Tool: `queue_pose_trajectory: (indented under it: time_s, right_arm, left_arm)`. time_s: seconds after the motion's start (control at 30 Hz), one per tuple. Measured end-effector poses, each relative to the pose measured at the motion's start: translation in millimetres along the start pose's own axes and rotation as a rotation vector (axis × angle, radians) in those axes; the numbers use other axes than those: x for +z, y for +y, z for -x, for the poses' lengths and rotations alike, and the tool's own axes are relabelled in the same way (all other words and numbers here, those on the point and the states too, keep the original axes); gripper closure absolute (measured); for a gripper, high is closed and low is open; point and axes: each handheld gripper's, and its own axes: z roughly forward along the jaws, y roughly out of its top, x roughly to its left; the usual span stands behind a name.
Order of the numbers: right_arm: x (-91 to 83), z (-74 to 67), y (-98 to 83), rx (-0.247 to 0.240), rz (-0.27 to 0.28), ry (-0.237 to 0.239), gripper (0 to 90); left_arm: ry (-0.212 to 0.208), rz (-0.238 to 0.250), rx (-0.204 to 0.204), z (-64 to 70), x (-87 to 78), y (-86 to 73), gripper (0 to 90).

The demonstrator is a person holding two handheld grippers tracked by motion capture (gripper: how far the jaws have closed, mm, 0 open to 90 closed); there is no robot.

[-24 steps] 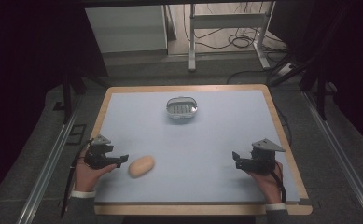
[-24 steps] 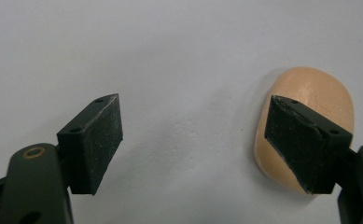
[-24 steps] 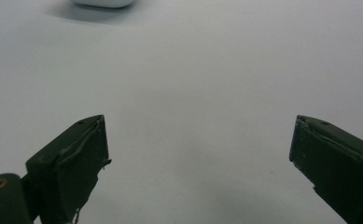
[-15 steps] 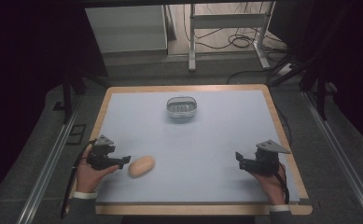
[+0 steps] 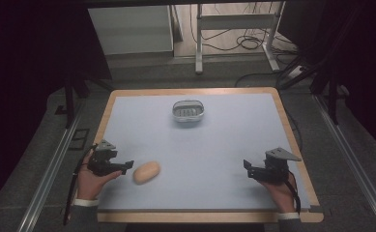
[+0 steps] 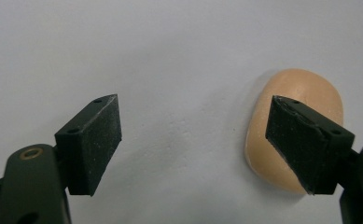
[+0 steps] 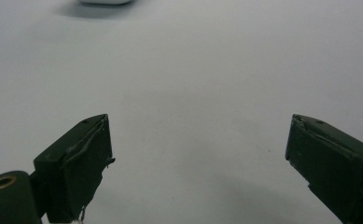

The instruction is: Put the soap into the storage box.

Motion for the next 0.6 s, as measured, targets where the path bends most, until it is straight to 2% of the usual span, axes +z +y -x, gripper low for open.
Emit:
queue_pose_trajectory:
  time_s: [0.17, 0.23, 0.3, 0.43, 0.6]
  right_arm:
    - [-0.9, 1.3, -0.6, 0.001, 0.003, 0.011, 7.0]
    - [-1.9, 1.2, -0.6, -0.007, 0.008, 0.008, 7.0]
    - [-1.8, 1.0, -0.7, -0.008, 0.008, 0.012, 7.0]
    - [-3.1, 0.0, 0.3, -0.016, 0.014, 0.014, 7.0]
    - [-5.0, -0.7, 0.5, -0.033, 0.024, 0.003, 7.0]
  left_arm:
    - [0.031, 0.000, 0.014, 4.6, -3.3, 6.3, 18.7]
    - [0.025, 0.002, 0.023, 8.0, -6.3, 8.9, 18.6]
    - [0.028, 0.001, 0.052, 16.4, -13.9, 15.0, 18.3]
    - [0.010, 0.012, 0.070, 24.8, -24.4, 23.0, 18.0]
    - [0.011, 0.009, 0.094, 32.0, -28.9, 32.5, 17.8]
